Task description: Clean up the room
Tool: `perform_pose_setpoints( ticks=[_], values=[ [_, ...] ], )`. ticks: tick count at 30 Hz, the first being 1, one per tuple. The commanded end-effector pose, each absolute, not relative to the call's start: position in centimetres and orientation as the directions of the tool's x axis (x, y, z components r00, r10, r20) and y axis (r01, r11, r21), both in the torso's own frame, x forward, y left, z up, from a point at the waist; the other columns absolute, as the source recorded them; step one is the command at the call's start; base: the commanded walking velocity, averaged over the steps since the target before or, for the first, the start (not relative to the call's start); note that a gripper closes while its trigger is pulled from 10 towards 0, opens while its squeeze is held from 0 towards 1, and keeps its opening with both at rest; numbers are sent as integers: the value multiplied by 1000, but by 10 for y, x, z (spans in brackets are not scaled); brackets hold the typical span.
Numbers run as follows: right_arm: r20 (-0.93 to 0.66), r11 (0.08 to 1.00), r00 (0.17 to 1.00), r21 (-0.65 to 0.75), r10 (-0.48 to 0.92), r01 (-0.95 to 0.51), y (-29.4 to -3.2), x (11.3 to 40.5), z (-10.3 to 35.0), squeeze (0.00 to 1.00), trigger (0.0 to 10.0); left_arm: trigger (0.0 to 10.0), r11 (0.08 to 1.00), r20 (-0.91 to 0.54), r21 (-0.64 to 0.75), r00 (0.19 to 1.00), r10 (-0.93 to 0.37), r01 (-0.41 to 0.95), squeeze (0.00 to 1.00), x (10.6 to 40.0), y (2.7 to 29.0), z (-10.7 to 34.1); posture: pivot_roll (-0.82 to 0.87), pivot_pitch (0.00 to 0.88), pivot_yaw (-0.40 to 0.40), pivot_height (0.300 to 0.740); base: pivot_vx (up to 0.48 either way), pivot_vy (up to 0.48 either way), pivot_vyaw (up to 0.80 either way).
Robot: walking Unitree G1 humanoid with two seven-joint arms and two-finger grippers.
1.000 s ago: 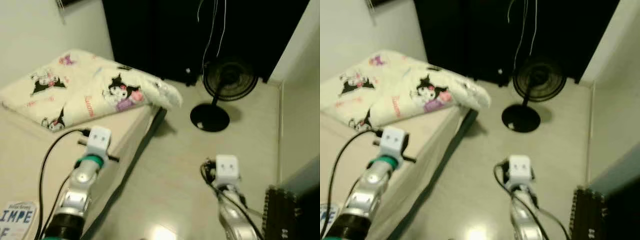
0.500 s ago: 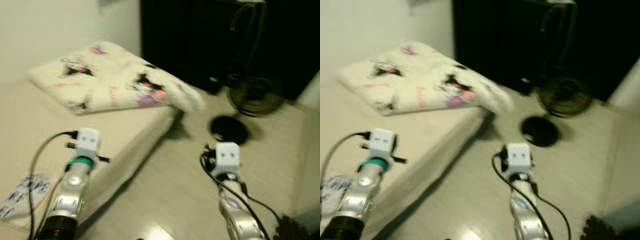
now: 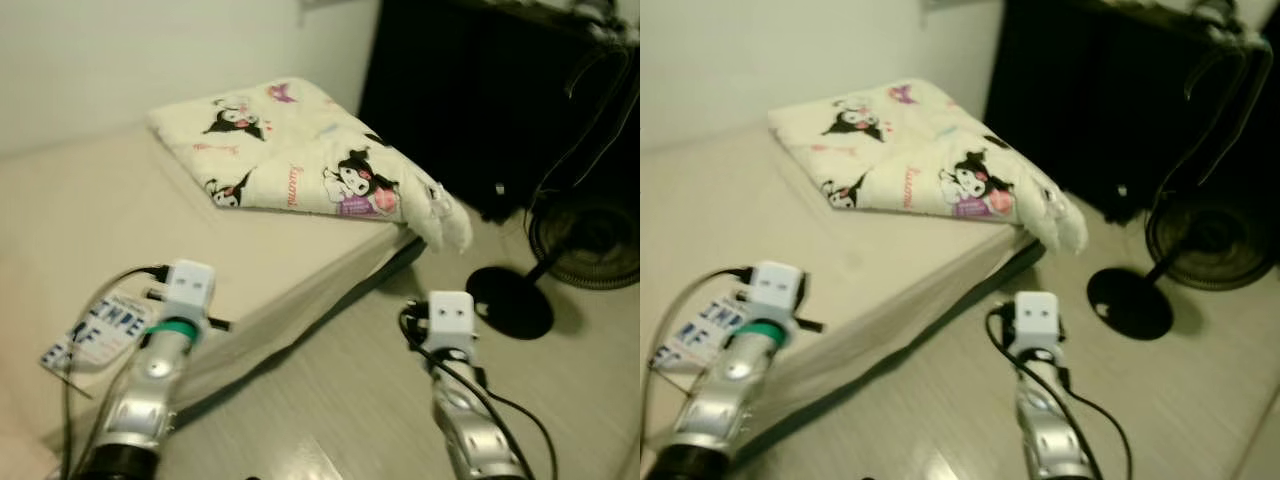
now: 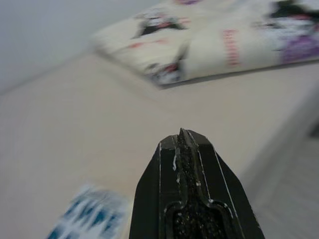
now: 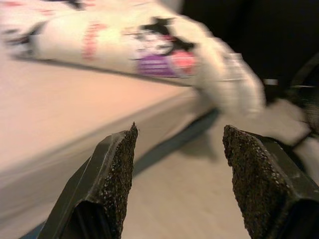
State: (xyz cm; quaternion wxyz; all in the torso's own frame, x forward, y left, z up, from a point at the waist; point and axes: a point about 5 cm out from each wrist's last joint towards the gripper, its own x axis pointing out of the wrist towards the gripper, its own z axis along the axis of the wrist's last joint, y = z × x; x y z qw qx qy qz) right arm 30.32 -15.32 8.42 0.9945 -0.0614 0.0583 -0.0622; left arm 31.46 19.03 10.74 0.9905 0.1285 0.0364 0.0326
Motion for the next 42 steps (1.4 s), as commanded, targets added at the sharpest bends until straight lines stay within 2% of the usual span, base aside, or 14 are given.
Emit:
perform_pose_setpoints(
  ticks=[1, 5, 6, 13, 19, 36, 42],
  values=[
    [-144, 983, 979, -131, -144, 125, -156, 300, 77, 0, 10000, 10000, 962, -80, 271, 995, 66, -42, 0, 312, 187, 103, 108, 0, -3, 740, 0, 0, 800],
    [-143, 984, 979, -128, -143, 125, -155, 301, 77, 0, 10000, 10000, 965, -68, 261, 997, 26, -7, 0, 315, 182, 109, 108, 0, 0, 740, 0, 0, 800],
    [-149, 984, 978, -127, -143, 125, -155, 301, 74, 0, 10000, 10000, 967, -75, 252, 997, -23, 41, 0, 315, 176, 110, 117, 0, -2, 740, 0, 0, 800],
    [-178, 987, 974, -105, -138, 120, -154, 303, 69, 0, 10000, 10000, 974, -86, 226, 996, 13, 7, 0, 314, 176, 107, 118, 0, -2, 740, 0, 0, 800],
    [-236, 987, 959, -54, -158, 149, -157, 297, 57, 0, 10000, 10000, 971, -98, 238, 995, 7, 17, 0, 308, 178, 105, 125, 0, -10, 740, 0, 0, 0],
    [-250, 990, 963, -116, -102, 74, -150, 298, 53, 0, 10000, 10000, 978, -93, 209, 995, 27, -7, 0, 307, 181, 109, 135, 0, -19, 740, 0, 0, 0],
    [-268, 993, 961, -111, -73, 45, -147, 299, 50, 0, 10000, 10000, 979, -101, 206, 994, 37, -16, 0, 306, 184, 108, 135, 0, -20, 740, 185, 0, 800]
  ],
)
